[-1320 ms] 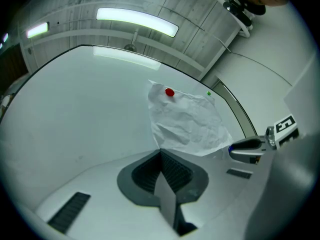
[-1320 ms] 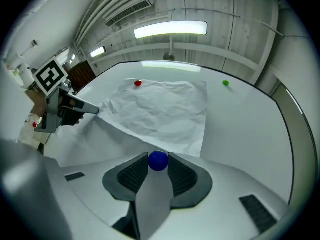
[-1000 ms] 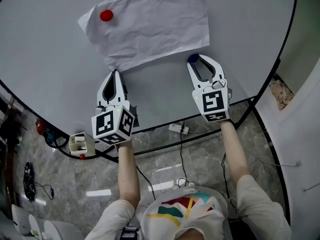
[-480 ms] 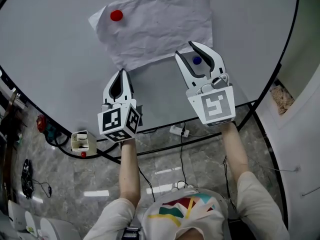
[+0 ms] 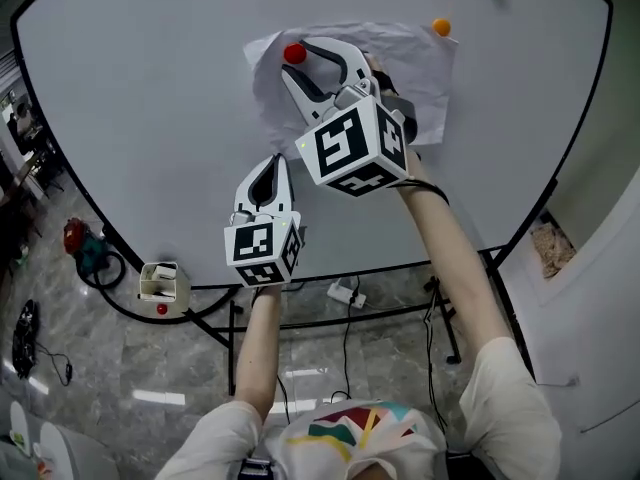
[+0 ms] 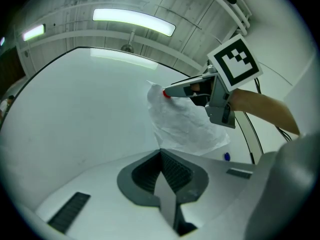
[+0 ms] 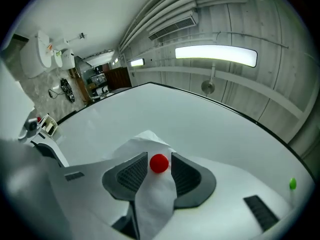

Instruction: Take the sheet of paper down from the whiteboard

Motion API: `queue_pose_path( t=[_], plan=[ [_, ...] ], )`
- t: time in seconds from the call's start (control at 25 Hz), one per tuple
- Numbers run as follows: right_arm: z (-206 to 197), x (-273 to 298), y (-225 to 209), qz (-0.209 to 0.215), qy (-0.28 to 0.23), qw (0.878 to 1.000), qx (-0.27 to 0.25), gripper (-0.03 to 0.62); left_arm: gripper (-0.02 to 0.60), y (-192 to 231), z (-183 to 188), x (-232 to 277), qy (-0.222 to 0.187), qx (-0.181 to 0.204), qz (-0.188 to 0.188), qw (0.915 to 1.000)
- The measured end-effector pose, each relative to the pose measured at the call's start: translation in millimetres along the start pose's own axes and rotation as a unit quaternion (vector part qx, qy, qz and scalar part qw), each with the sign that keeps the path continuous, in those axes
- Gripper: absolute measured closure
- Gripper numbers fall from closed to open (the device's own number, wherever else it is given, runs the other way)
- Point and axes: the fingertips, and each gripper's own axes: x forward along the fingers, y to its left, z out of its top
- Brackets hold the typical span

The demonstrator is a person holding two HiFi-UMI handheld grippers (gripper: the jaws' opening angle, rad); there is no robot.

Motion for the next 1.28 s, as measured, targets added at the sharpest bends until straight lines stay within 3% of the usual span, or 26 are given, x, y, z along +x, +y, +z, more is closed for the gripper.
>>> queue_pose_path(
  t=[0.32, 0.44, 0.64, 0.8, 1.08, 1.28],
  plan=[
    [-3, 11, 4, -0.006, 0.018, 1.000, -0.005, 0.461, 0.537, 7, 2, -9, -0.003, 0.010, -0.002, 0.9999],
    [-4, 10, 5, -0.011, 0.016, 1.000, -0.004, 0.462, 0.537, 15, 5, -17, -0.015, 0.016, 0.015, 0.9996],
    [-10, 5, -6, -0.023, 0.008, 0.999, 0.040, 0.462, 0.537, 37, 11, -30, -0.017, 0.037, 0.051, 0.9979],
    [-13, 2, -2, -0.020, 0.008, 0.999, 0.035, 0.462, 0.537, 48, 13, -41, -0.010, 0.058, 0.072, 0.9957],
    [-16, 2, -9, -0.033, 0.003, 0.998, 0.052, 0.462, 0.537, 83, -7, -69, 0.020, 0.037, 0.122, 0.9916],
    [-14, -5, -9, -0.043, -0.017, 0.997, 0.065, 0.462, 0.537, 80, -4, -76, 0.017, 0.045, 0.126, 0.9909]
  ],
)
